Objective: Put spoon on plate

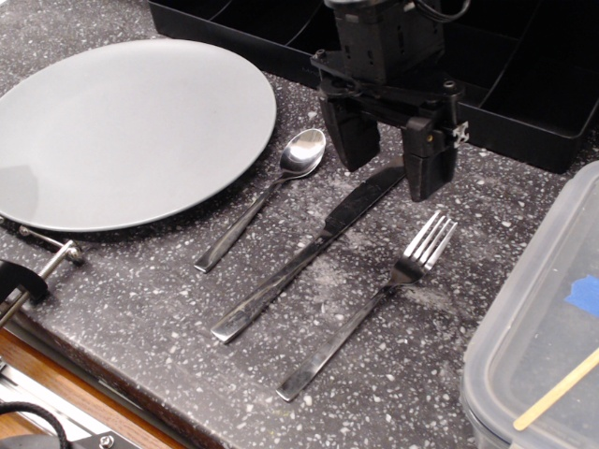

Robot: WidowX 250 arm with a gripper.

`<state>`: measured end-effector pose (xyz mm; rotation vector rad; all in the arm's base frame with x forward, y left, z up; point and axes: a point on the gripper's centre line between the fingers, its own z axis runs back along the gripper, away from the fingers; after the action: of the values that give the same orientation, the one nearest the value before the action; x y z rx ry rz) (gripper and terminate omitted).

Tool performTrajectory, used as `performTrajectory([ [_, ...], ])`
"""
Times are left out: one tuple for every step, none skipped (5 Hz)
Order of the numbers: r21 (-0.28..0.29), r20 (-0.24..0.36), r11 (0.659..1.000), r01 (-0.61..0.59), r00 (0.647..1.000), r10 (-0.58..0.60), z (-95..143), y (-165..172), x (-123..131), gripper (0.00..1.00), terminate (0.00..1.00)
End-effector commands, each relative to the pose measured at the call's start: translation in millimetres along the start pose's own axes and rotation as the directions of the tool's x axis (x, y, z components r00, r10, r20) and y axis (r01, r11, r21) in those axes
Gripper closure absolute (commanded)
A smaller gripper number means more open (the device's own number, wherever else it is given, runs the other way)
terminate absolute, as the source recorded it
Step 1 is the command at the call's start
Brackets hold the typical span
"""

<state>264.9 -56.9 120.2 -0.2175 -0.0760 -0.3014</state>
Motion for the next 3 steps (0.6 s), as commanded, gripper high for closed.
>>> performTrajectory([
  [0.0,0.0,1.0,0.0,1.0,0.0,0.0,0.0,0.0,0.0,0.0],
  [-0.015,0.041,1.0,-0.013,0.999,0.014,13.9,25.0,13.0,0.0,0.0],
  [-0.042,0.044,0.996,-0.073,0.996,0.075,26.0,48.4,20.1,0.0,0.0],
])
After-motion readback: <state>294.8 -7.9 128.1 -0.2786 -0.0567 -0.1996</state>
